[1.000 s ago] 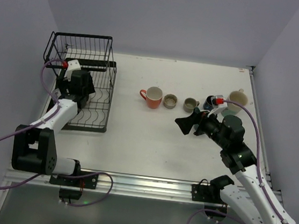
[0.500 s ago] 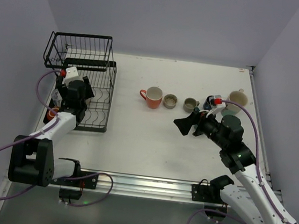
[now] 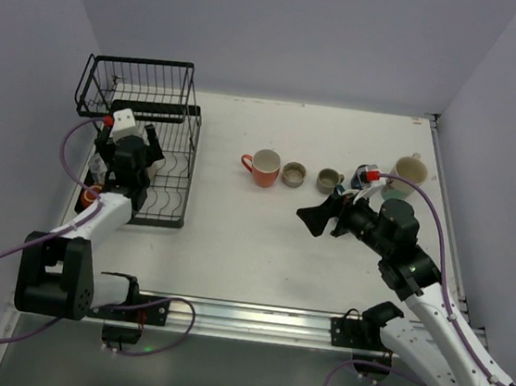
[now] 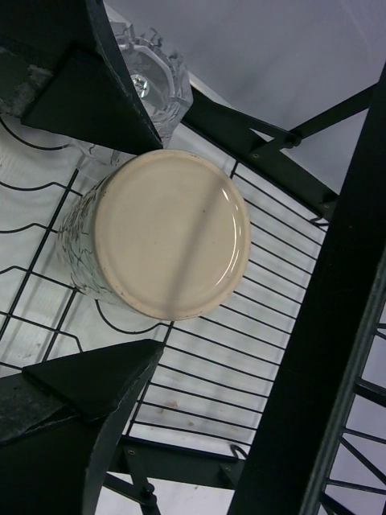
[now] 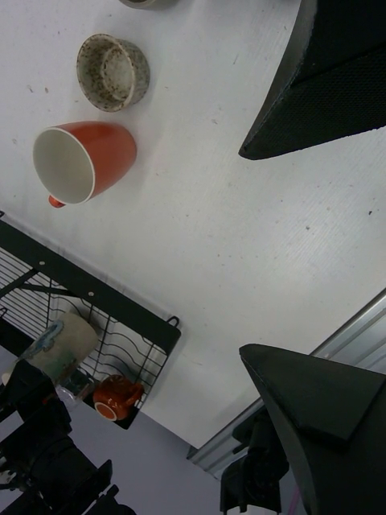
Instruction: Unload the cups from the dish rack
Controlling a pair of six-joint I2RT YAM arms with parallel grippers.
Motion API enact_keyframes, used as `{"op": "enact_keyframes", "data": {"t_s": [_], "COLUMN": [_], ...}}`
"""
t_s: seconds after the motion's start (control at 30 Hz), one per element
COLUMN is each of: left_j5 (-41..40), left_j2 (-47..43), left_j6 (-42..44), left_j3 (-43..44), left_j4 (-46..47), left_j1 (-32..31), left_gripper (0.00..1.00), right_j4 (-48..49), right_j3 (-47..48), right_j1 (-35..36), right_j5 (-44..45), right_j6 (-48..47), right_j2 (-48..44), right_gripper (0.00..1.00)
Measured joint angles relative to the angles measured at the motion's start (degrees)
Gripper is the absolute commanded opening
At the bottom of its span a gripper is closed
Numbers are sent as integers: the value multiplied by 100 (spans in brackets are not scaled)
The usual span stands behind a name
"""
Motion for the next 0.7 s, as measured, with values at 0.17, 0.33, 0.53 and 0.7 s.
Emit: {"op": "enact_keyframes", "data": {"t_s": [0.17, 0.33, 0.53, 0.7], "left_j5": [-4, -4, -9, -17], "left_j2": [164, 286, 341, 289], "left_j6": [140, 229, 267, 216], "left_j3": [0, 0, 0, -26], "left_j4": [256, 361, 404, 385], "left_j1": [4, 4, 11, 15], "left_gripper": [97, 96, 71, 50], "right_j4": [4, 2, -2, -2], "right_j3": [0, 0, 0, 0], "right_j1": [28, 55, 57, 57], "right_j5": [-7, -13, -7, 9], "right_j6": [-15, -55, -87, -96], "right_j2": [24, 28, 28, 28], "right_gripper": [99, 99, 99, 99]}}
